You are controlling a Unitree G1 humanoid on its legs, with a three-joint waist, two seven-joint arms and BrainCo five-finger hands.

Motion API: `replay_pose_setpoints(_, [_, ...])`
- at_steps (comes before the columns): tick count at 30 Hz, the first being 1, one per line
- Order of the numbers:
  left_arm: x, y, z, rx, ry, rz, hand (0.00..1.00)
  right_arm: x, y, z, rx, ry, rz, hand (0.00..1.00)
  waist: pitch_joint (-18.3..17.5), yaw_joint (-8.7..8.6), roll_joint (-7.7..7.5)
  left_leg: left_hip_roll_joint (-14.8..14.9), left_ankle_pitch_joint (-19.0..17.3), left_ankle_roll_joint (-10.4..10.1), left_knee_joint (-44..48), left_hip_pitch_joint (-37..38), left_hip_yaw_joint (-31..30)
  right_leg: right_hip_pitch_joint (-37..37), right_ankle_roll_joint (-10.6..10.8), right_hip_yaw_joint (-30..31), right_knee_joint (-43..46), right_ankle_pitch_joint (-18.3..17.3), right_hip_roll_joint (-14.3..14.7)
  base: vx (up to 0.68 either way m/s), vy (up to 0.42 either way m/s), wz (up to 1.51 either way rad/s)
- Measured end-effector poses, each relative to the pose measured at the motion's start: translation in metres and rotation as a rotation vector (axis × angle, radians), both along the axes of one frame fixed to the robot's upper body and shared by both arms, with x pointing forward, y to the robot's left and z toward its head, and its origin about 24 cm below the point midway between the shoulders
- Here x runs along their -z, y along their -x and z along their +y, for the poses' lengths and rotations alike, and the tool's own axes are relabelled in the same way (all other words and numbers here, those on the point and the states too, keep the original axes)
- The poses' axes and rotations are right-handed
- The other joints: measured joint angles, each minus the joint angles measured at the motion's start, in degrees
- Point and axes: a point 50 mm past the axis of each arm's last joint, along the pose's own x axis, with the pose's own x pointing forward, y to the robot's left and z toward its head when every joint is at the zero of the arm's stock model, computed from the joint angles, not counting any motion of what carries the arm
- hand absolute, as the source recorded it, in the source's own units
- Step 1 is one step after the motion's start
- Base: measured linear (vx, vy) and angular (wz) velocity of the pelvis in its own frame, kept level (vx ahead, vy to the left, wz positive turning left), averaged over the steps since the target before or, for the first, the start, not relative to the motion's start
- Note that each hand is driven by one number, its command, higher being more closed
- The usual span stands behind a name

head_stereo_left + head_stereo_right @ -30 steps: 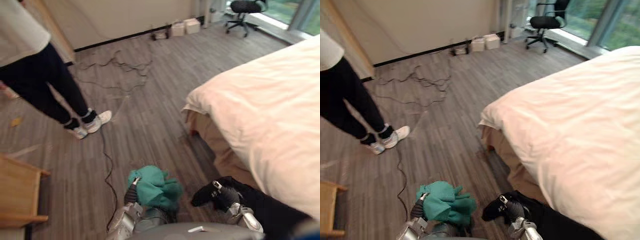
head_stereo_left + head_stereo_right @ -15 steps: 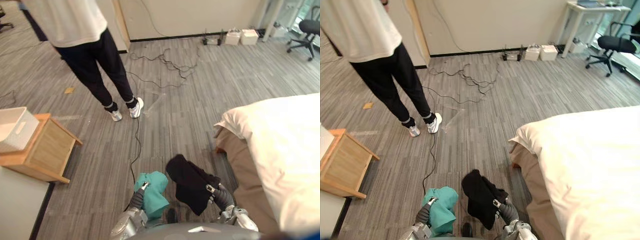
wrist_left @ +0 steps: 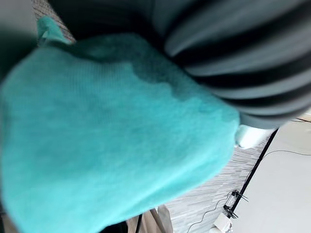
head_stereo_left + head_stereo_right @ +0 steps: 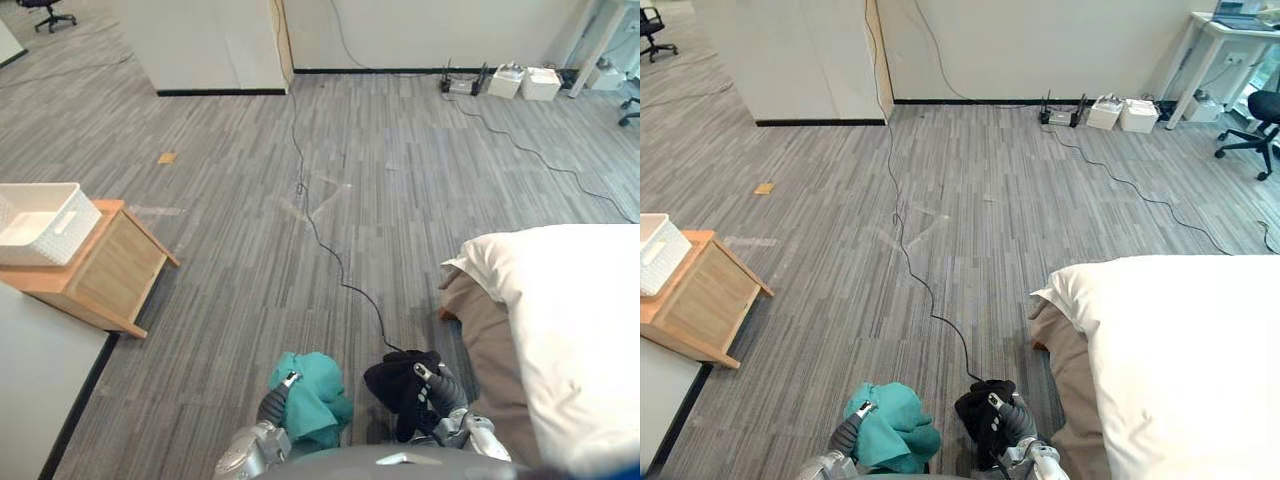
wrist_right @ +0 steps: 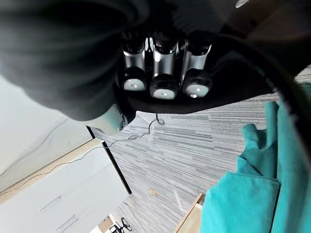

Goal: Tidy the bed and pick cloth on bed and put in laundry

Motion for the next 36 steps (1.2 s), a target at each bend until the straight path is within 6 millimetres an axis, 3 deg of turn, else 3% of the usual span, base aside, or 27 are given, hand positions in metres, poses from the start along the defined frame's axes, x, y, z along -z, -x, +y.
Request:
replay_pose_setpoints(3, [0.000,-0.002,0.003,-0.063,-0.019,-0.005,1.00,0.003,-0.003,-0.005,0.041,-0.019,0.027,1.00,-0.5,0.28,-0.18,0.2,0.0,0.0,0.0,-1.4,0.3,-0.2,0.0,0.0,-1.4,0.0,0.6,-0.01,-0.016,0.09])
replay_pose_setpoints(5, [-0.001,-0.004,0.006,-0.086,-0.043,-0.015,1.00,0.003,-0.009,-0.009,0.064,-0.014,0.027,1.00,-1.2,1.52,-0.37,0.4,-0.6,0.2,1.2,-3.1,1.0,-1.2,0.1,0.0,-2.3,0.1,0.8,0.10,-0.002,0.07])
replay_pose_setpoints(7, [-0.003,-0.004,0.012,-0.123,-0.068,-0.036,1.00,0.000,-0.018,-0.009,0.065,-0.008,0.008,1.00,-1.4,1.90,-1.07,0.5,-3.9,0.4,11.0,-8.6,0.7,-1.5,0.0,-0.3,-1.9,1.7,0.5,0.17,0.011,0.27])
replay_pose_setpoints(8, [-0.005,-0.007,0.014,-0.133,-0.073,-0.052,1.00,-0.002,-0.023,-0.011,0.068,0.003,-0.003,1.00,-1.2,2.05,-1.22,1.1,-5.8,0.4,20.3,-13.3,1.8,-1.1,0.1,-1.2,-1.9,1.9,0.3,0.13,0.014,0.48])
replay_pose_setpoints(9, [-0.008,-0.010,0.014,-0.150,-0.062,-0.083,1.00,-0.004,-0.025,-0.016,0.073,0.022,-0.010,1.00,-0.9,2.82,-0.77,2.1,-6.8,1.1,28.2,-16.3,3.7,0.0,0.1,-2.5,-1.1,1.9,0.3,0.07,0.011,0.48])
replay_pose_setpoints(11, [-0.012,-0.011,0.009,-0.168,-0.048,-0.133,1.00,-0.006,-0.026,-0.023,0.087,0.051,-0.012,1.00,0.0,4.46,0.65,3.4,-7.5,0.7,33.9,-16.5,4.9,2.7,0.2,-3.5,-0.2,1.9,0.5,0.06,0.010,0.34])
replay_pose_setpoints(13, [-0.020,-0.017,0.005,-0.168,-0.051,-0.212,1.00,-0.014,-0.037,-0.027,0.116,0.068,-0.060,1.00,-0.1,5.23,1.60,3.1,-8.2,-0.5,32.4,-15.5,4.5,3.2,0.4,-3.8,-0.2,1.3,0.5,0.02,-0.002,0.17])
replay_pose_setpoints(14, [-0.034,-0.019,0.005,-0.192,-0.088,-0.377,1.00,-0.021,-0.047,-0.026,0.133,0.069,-0.109,1.00,-0.2,5.09,1.85,2.1,-8.2,-0.5,28.5,-14.8,3.4,2.1,0.4,-4.6,-0.2,0.5,0.3,-0.02,-0.027,0.25])
replay_pose_setpoints(15, [-0.042,-0.025,-0.001,-0.188,-0.076,-0.391,1.00,-0.030,-0.056,-0.027,0.151,0.079,-0.161,1.00,0.1,5.27,2.80,1.6,-7.9,-0.1,23.1,-13.3,2.3,1.6,0.3,-5.2,-0.3,0.2,0.4,-0.03,-0.024,0.36])
replay_pose_setpoints(17, [-0.037,-0.031,-0.008,-0.143,-0.081,-0.325,1.00,-0.036,-0.055,-0.030,0.183,0.154,-0.233,1.00,0.4,5.67,3.15,0.9,-5.4,0.3,15.5,-10.6,1.7,1.2,0.2,-6.1,-0.9,0.2,0.7,-0.07,-0.013,0.31])
replay_pose_setpoints(21, [-0.032,-0.021,-0.026,-0.103,-0.059,-0.318,1.00,-0.052,-0.043,-0.029,0.187,0.204,-0.388,1.00,0.8,5.62,2.51,1.7,-3.9,-0.3,12.3,-9.5,3.0,2.2,-0.6,-5.3,-4.1,1.7,1.8,-0.10,-0.057,-0.14])
replay_pose_setpoints(25, [-0.037,-0.025,-0.023,-0.137,-0.090,-0.338,1.00,-0.058,-0.041,-0.021,0.133,0.206,-0.424,1.00,0.9,5.42,1.80,2.6,-4.7,-0.1,12.2,-9.6,5.9,-0.6,-1.1,-1.9,-2.5,-0.2,1.8,-0.07,-0.021,-0.41])
replay_pose_setpoints(28, [-0.049,-0.030,-0.017,-0.157,-0.123,-0.386,1.00,-0.073,-0.042,-0.010,0.106,0.170,-0.501,1.00,0.4,5.44,-0.27,1.3,-7.8,0.5,15.1,-10.5,8.1,-3.4,0.9,0.0,3.1,-4.0,-0.7,0.11,0.071,-0.26])
replay_pose_setpoints(29, [-0.052,-0.031,-0.018,-0.143,-0.127,-0.401,1.00,-0.079,-0.044,-0.006,0.099,0.163,-0.527,1.00,-0.1,5.41,-0.36,1.3,-10.4,1.6,16.7,-10.4,7.7,-3.2,3.1,-0.7,7.4,-4.7,-1.6,0.21,0.071,0.02])
replay_pose_setpoints(30, [-0.053,-0.033,-0.021,-0.127,-0.123,-0.405,1.00,-0.087,-0.050,0.000,0.080,0.167,-0.560,1.00,0.9,6.13,-1.43,0.5,-12.4,2.4,19.0,-9.9,7.7,-9.8,2.3,0.8,24.0,-5.1,-4.9,0.20,0.087,0.09])
replay_pose_setpoints(31, [-0.054,-0.033,-0.020,-0.120,-0.129,-0.407,1.00,-0.089,-0.052,0.004,0.070,0.167,-0.564,1.00,0.8,6.18,-2.06,0.0,-13.0,2.5,19.1,-9.5,7.5,-13.6,1.8,0.7,32.0,-3.1,-6.8,0.23,0.136,0.20])
replay_pose_setpoints(32, [-0.054,-0.032,-0.024,-0.083,-0.132,-0.414,1.00,-0.088,-0.054,0.009,0.057,0.174,-0.552,1.00,0.4,5.89,-2.39,-1.3,-13.5,3.0,17.7,-7.1,6.4,-18.8,-0.3,0.4,43.7,3.1,-9.9,0.29,0.154,0.42])
replay_pose_setpoints(33, [-0.054,-0.031,-0.029,-0.052,-0.131,-0.411,1.00,-0.086,-0.053,0.014,0.047,0.174,-0.528,1.00,0.7,5.77,-2.24,-1.7,-14.0,3.6,16.4,-4.5,5.2,-21.8,-1.1,1.0,50.9,4.9,-11.2,0.34,0.137,0.44])
replay_pose_setpoints(36, [-0.050,-0.023,-0.033,-0.039,-0.136,-0.374,1.00,-0.087,-0.053,0.026,0.011,0.151,-0.508,1.00,0.8,5.28,-2.21,-1.4,-14.9,3.7,14.5,0.2,1.2,-25.5,-1.1,-0.7,49.8,-0.1,-9.0,0.38,0.067,0.57])
